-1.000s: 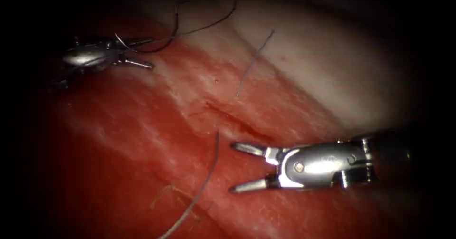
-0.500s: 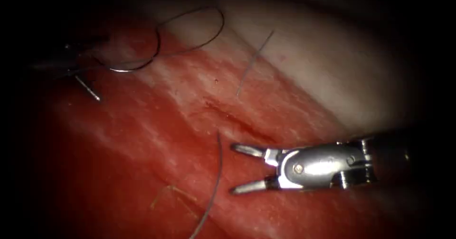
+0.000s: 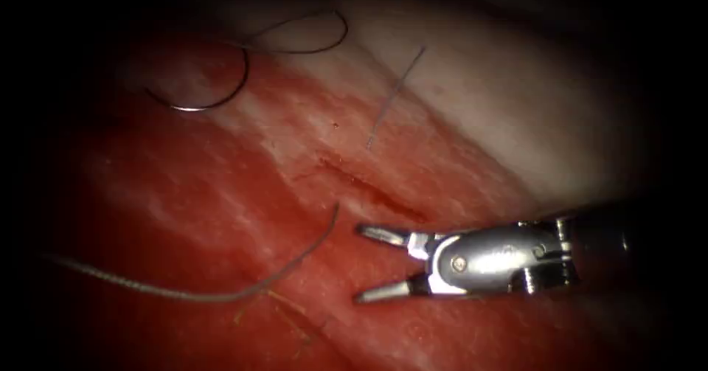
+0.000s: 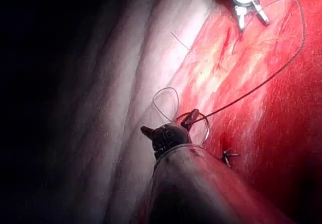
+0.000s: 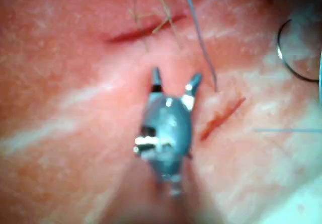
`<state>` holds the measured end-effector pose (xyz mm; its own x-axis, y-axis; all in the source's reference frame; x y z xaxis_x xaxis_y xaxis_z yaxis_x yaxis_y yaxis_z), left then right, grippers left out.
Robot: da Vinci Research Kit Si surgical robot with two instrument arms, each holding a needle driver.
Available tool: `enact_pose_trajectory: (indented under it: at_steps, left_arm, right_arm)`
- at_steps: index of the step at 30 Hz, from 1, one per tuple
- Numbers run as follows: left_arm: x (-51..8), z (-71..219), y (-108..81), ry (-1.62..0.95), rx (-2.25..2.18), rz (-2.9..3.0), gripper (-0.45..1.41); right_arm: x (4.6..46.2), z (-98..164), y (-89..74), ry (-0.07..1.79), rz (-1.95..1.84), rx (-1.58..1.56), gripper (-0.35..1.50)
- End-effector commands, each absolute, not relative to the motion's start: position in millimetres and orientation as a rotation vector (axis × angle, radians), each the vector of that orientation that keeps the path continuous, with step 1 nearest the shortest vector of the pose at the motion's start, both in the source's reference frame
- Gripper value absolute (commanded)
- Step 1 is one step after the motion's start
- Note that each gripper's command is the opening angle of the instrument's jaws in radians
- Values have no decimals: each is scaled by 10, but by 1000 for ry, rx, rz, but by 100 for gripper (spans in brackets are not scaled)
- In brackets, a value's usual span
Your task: Wound Closure
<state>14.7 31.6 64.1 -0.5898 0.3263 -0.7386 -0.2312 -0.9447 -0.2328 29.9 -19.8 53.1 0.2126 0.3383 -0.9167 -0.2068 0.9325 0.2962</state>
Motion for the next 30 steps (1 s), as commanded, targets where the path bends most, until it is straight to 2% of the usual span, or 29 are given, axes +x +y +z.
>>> enact_pose_trajectory:
  at_steps: [1,2,4,10,20,26,30]
  left_arm:
    - [140,652,318,-124,-1237,2599,64]
    - [139,655,319,-102,-1238,2621,49]
    - [137,666,321,-66,-1210,2675,37]
    - [133,698,315,-137,-1039,2903,47]
    - [139,714,303,-532,-991,3196,51]
    - [126,684,305,-616,-1369,2931,51]
    - [108,657,298,-621,-1403,2841,51]
  right_arm:
    - [308,535,-205,1304,380,120,146]
    - [309,535,-205,1304,380,120,146]
    - [309,534,-206,1305,379,120,146]
    - [307,535,-205,1305,379,120,146]
    - [309,537,-207,1305,377,118,148]
    - [307,538,-209,1305,375,118,148]
    - [308,538,-209,1305,375,117,148]
